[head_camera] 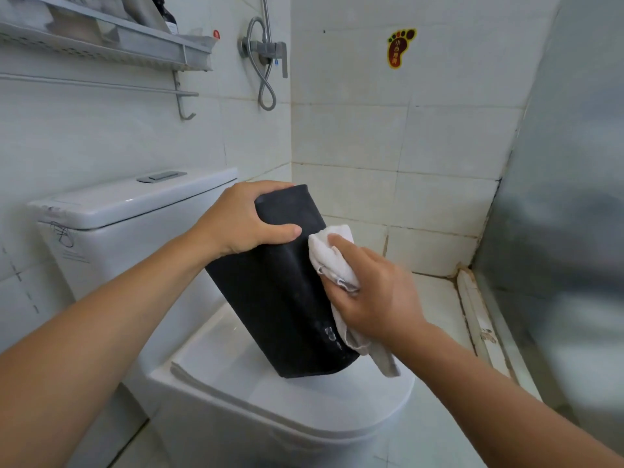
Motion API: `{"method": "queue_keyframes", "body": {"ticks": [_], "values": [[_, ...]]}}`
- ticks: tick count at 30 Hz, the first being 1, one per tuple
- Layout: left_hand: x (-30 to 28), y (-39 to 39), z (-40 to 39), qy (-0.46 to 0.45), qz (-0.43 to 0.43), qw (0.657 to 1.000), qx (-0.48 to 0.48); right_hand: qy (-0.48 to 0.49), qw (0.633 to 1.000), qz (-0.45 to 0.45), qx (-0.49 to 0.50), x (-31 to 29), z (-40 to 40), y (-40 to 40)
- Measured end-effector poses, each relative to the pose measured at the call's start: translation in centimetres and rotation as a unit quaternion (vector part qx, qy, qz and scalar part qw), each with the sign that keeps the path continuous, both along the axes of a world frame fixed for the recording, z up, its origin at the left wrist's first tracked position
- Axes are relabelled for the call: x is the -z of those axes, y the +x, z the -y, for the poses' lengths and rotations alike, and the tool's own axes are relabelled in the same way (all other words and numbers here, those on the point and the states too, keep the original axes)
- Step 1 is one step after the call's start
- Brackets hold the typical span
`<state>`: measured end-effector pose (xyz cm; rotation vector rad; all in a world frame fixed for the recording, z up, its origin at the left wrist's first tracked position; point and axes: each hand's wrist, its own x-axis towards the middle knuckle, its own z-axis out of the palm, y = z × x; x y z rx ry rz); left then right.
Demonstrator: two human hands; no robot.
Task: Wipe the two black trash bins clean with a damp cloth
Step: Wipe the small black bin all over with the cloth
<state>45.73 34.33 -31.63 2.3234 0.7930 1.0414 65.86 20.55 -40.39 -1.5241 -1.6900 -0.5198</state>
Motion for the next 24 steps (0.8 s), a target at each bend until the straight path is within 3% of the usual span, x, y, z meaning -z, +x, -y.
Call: {"method": "queue_keyframes", "body": {"ticks": [5,11,17,20,24], "values": [[0.2,-0.5,-0.2,-0.006,0.014,1.000,0.007,0.006,0.996,0.067,-0.067,1.0,1.5,0.0],[-0.3,-0.4,0.4,-0.002,0.004,0.999,0.040,-0.035,0.990,-0.130,0.032,0.3,-0.3,1.8],[0.1,0.0,-0.2,-0.011,0.020,1.000,0.015,-0.026,0.998,0.006,-0.054,2.4,2.7,0.7],[0.1,-0.3,-0.3,-0.010,0.017,0.999,0.026,-0.028,0.998,0.013,-0.060,2.5,2.7,1.1],[-0.2,-0.6,0.1,-0.004,0.004,0.999,0.042,-0.036,0.993,-0.115,0.012,1.3,1.1,2.0]]}}
